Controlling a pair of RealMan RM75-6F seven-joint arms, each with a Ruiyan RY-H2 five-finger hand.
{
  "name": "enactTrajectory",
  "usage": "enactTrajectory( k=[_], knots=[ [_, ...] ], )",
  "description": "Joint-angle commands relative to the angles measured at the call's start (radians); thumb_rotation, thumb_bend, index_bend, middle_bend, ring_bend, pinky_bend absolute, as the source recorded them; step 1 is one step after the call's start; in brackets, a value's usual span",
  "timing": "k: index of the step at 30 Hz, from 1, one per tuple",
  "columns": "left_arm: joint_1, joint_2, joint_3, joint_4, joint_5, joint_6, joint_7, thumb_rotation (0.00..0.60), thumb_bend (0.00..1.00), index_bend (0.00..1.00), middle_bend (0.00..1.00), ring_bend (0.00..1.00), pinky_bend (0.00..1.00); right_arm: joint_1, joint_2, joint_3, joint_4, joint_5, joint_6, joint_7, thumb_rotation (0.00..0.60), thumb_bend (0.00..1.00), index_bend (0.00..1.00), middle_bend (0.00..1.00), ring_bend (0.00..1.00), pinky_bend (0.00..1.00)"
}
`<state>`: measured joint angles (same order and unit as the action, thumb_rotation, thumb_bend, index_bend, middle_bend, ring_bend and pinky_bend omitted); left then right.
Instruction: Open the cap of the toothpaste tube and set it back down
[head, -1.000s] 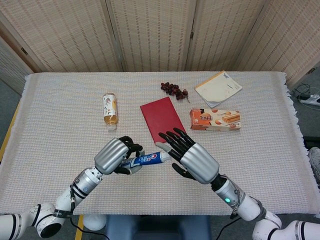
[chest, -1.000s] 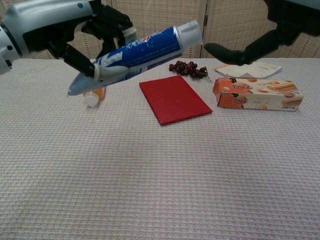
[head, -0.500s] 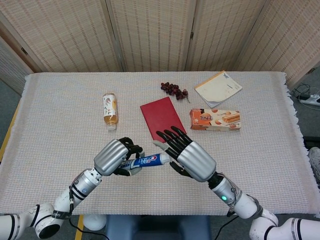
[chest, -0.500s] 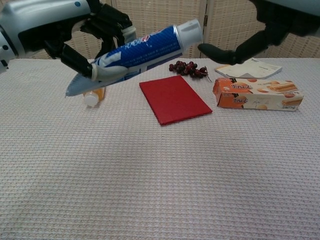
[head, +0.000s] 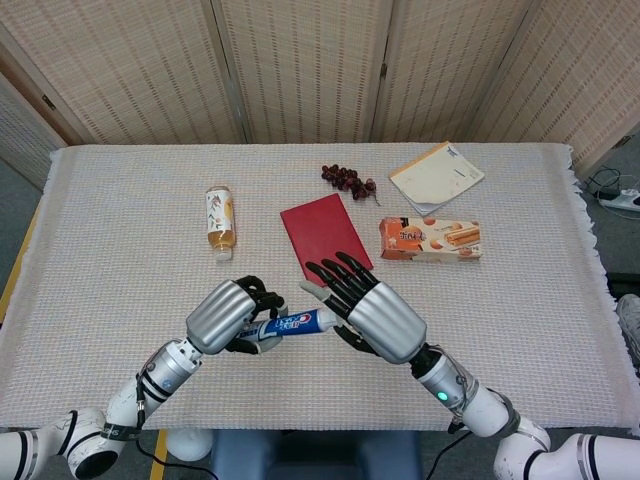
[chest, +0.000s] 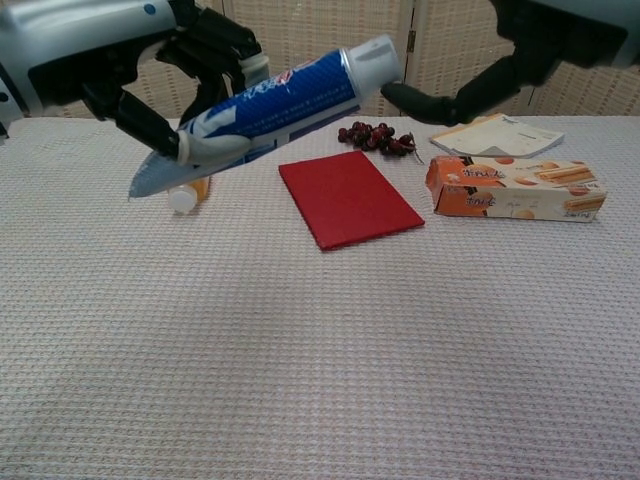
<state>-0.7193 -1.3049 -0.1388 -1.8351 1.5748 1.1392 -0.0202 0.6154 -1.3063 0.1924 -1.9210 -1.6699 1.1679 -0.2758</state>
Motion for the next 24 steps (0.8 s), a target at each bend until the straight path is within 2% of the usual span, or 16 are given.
enactTrajectory(
  k=[1, 24],
  knots=[
    [0.003, -0.004, 0.004, 0.008, 0.007, 0.006, 0.016, 0.600, 0.68, 0.80, 0.77, 0.73, 0.41, 0.001, 0.001, 0.000, -0.002, 0.002, 0.003, -0.004, 0.600, 0.51, 0.00, 0.00, 0.00, 0.00],
    [0.015, -0.029, 0.023, 0.050, 0.034, 0.020, 0.134, 0.600, 0.68, 0.83, 0.79, 0.75, 0.39, 0.004, 0.015, -0.004, -0.022, 0.003, 0.037, -0.006, 0.600, 0.51, 0.00, 0.00, 0.00, 0.00]
  ],
)
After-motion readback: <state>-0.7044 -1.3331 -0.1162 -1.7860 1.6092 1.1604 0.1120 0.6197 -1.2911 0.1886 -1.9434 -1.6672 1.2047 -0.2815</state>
